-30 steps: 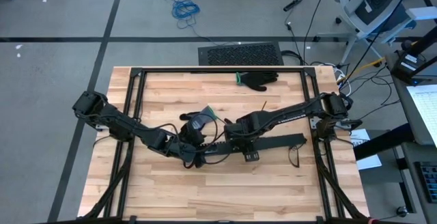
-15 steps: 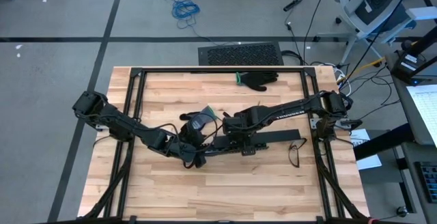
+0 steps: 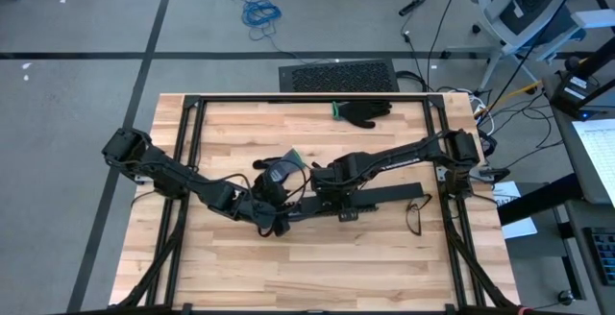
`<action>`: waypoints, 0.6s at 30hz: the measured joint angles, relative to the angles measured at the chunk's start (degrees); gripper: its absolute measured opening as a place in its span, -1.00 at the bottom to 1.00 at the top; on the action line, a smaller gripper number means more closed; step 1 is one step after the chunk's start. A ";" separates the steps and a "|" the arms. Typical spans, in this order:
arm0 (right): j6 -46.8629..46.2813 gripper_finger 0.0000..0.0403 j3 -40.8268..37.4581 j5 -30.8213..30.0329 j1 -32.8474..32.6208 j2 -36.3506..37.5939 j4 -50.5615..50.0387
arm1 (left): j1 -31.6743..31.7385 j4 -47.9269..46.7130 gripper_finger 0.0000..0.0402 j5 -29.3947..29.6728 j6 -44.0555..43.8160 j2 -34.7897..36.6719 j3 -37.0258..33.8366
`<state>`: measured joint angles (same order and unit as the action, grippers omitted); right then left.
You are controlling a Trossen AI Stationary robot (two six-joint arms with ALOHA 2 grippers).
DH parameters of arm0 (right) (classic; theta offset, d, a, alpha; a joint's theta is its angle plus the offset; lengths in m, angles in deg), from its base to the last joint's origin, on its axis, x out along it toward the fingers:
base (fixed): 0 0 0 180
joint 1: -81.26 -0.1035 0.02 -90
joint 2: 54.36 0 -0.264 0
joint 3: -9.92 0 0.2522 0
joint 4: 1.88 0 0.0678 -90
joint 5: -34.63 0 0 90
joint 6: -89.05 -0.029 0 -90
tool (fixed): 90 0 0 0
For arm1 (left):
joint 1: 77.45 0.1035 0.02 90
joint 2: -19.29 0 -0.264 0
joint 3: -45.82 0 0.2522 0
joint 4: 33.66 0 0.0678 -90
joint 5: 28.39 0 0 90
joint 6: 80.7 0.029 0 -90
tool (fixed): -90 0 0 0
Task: Ziptie cables
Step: Close the black cable duct
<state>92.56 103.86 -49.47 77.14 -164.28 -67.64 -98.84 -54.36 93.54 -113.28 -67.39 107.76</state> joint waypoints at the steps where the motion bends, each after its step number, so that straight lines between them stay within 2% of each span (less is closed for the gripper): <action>1: -0.12 0.16 0.00 0.01 -0.04 -0.13 0.41 | 0.00 -0.01 0.22 0.00 0.00 0.00 0.00; 10: -0.07 0.16 0.02 0.65 0.00 -0.27 0.65 | 0.00 0.64 0.22 -0.45 0.01 -0.24 -0.02; 13: -1.57 0.16 0.01 3.03 0.07 0.08 -0.25 | 0.00 0.29 0.22 -0.58 1.25 -0.46 -0.02; 18: -3.54 0.16 -0.04 3.58 0.04 1.15 -1.76 | 0.04 0.46 0.22 -0.37 1.62 -0.46 -0.02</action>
<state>89.01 103.82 -45.89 77.18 -163.13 -69.40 -98.79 -53.90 93.17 -111.66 -67.85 107.74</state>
